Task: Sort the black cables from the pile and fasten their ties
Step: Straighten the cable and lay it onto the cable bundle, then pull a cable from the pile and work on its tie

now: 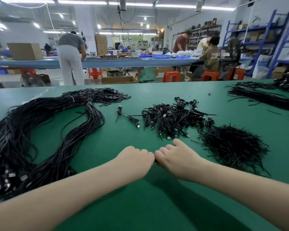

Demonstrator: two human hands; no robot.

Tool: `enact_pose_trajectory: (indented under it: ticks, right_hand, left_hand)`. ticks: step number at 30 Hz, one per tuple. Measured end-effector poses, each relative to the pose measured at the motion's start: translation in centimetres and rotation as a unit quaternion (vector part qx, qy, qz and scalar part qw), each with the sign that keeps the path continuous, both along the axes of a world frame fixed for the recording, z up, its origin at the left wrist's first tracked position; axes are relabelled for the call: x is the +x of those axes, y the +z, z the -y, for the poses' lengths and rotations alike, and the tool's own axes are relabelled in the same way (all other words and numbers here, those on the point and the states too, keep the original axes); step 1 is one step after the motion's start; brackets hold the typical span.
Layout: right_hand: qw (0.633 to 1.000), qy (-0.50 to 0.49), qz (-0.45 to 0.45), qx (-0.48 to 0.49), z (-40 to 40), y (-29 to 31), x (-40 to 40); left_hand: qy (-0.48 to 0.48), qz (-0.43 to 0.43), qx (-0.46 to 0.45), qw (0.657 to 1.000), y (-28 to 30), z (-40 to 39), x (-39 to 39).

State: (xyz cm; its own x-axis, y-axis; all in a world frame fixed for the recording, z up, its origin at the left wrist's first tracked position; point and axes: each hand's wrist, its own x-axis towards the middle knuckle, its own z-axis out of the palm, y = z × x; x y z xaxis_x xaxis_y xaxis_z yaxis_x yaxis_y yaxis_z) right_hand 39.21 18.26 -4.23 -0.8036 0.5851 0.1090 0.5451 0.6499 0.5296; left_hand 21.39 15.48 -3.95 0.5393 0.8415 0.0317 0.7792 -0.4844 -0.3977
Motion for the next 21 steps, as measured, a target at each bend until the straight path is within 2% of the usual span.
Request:
enact_pose_trajectory:
  ticks: [2, 4, 6, 8, 10, 12, 14, 15, 17, 21]
  right_hand:
    - [0.994, 0.036, -0.01, 0.102, -0.1, 0.6, 0.2]
    - [0.984, 0.04, -0.023, 0.17, -0.5, 1.0, 0.6]
    - [0.976, -0.018, -0.034, 0.214, -1.3, 2.0, 1.9]
    - [0.962, -0.147, -0.08, 0.214, -3.1, 4.0, 4.3]
    - [0.938, -0.262, -0.119, 0.195, -4.9, 5.6, 7.2]
    - [0.922, -0.339, -0.16, 0.094, -6.7, 5.4, 9.6]
    - [0.904, -0.402, -0.143, 0.01, -8.0, 4.0, 11.2]
    - [0.892, -0.433, -0.128, -0.021, -8.5, 3.2, 11.8]
    - [0.88, -0.455, -0.13, -0.051, -9.1, 1.7, 12.7]
    - [0.896, -0.43, -0.109, -0.01, -9.9, 1.2, 12.8]
  left_hand:
    - [0.054, 0.112, -0.094, 0.988, 0.4, -1.0, 0.1]
    - [0.081, 0.183, -0.13, 0.971, 0.3, -1.7, 0.1]
    - [0.111, 0.249, -0.131, 0.953, 0.5, -2.5, -0.5]
    - [0.147, 0.358, -0.112, 0.915, 1.4, -3.6, -1.8]
    - [0.172, 0.5, -0.119, 0.841, 3.1, -4.5, -3.0]
    - [0.156, 0.625, -0.135, 0.752, 4.5, -4.9, -3.8]
    - [0.128, 0.713, -0.152, 0.672, 5.2, -4.9, -4.4]
    - [0.115, 0.738, -0.158, 0.646, 5.4, -4.8, -4.7]
    - [0.101, 0.754, -0.174, 0.626, 5.5, -4.6, -5.2]
    - [0.089, 0.748, -0.206, 0.625, 6.0, -4.3, -6.0]
